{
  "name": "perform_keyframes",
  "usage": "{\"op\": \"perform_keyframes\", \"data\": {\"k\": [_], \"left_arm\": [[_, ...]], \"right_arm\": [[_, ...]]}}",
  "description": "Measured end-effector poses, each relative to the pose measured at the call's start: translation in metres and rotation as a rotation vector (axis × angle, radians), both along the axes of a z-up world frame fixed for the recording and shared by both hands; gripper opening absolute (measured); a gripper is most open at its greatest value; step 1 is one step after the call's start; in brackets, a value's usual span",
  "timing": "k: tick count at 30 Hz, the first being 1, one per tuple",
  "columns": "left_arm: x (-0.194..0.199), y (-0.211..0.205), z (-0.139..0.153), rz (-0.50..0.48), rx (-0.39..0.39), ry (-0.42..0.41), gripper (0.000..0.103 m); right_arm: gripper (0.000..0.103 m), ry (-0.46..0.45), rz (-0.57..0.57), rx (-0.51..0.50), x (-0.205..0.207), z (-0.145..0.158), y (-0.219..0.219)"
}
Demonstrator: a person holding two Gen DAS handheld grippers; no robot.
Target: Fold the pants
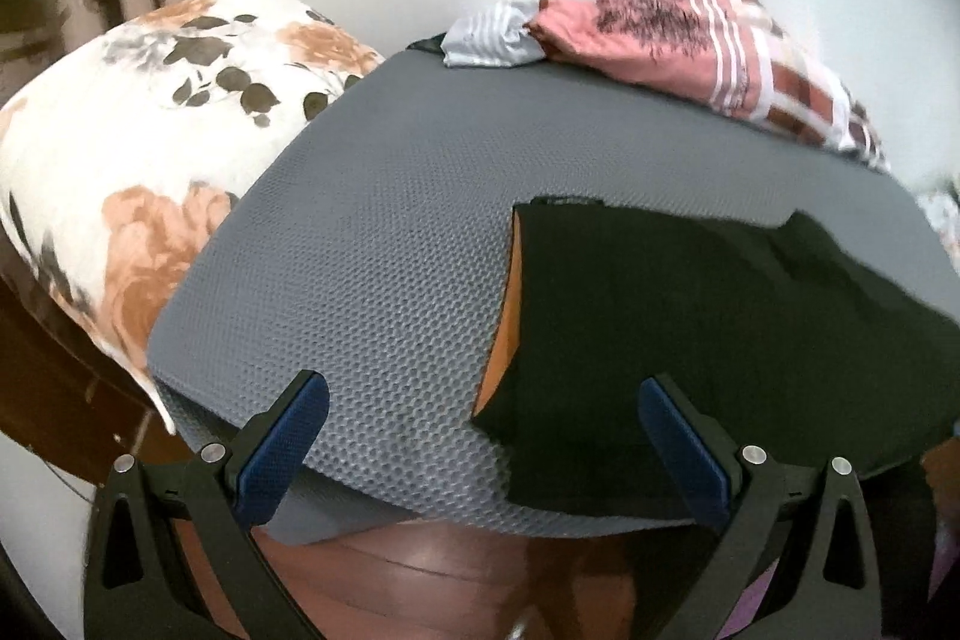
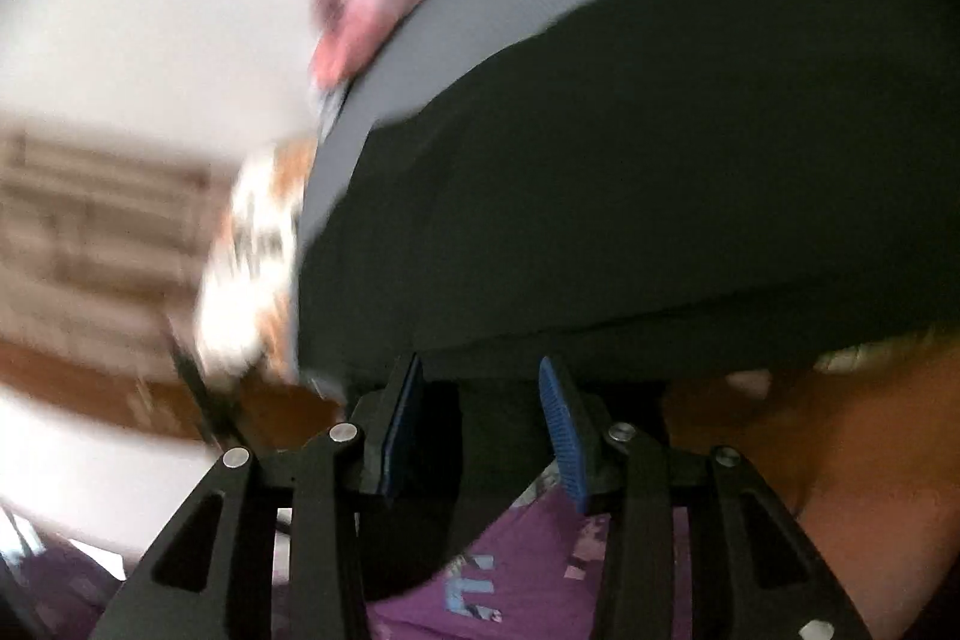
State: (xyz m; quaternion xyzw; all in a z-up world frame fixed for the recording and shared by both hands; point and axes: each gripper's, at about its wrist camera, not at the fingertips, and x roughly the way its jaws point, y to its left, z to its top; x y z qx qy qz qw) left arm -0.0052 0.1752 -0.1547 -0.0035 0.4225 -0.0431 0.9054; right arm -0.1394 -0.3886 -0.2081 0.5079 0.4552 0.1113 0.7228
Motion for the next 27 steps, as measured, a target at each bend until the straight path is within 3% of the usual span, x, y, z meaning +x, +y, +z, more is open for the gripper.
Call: {"op": "perform_keyframes", "data": {"k": [3, 9, 14, 16, 17, 18, 24, 27], "left_arm": [[0.002, -0.004, 0.003, -0.014, -0.016, -0.002, 0.103], [0.004, -0.017, 0.001, -0.064, 0.003, 0.013, 0.103], [0.002, -0.03, -0.004, -0.112, 0.041, 0.02, 0.103], [0.002, -0.034, -0.006, -0.129, 0.055, 0.024, 0.103], [0.002, -0.035, -0.008, -0.133, 0.059, 0.028, 0.103], [0.003, -0.037, -0.009, -0.138, 0.064, 0.034, 0.103], [0.008, -0.044, -0.02, -0.166, 0.095, 0.06, 0.103], [0.013, -0.048, -0.028, -0.175, 0.122, 0.079, 0.103]], "right_arm": [[0.04, 0.03, -0.126, 0.111, -0.012, -0.015, -0.024], [0.038, 0.054, -0.209, 0.148, -0.015, -0.021, -0.012], [0.039, 0.049, -0.215, 0.129, -0.005, -0.014, -0.006], [0.031, 0.057, -0.221, 0.116, 0.0, -0.014, -0.005], [0.013, 0.076, -0.223, 0.097, 0.004, -0.014, -0.003], [0.007, 0.096, -0.217, 0.083, 0.005, -0.014, -0.001], [0.006, 0.063, -0.218, 0.103, -0.004, 0.002, 0.001], [0.006, 0.096, -0.208, 0.094, -0.005, -0.003, 0.004]]}}
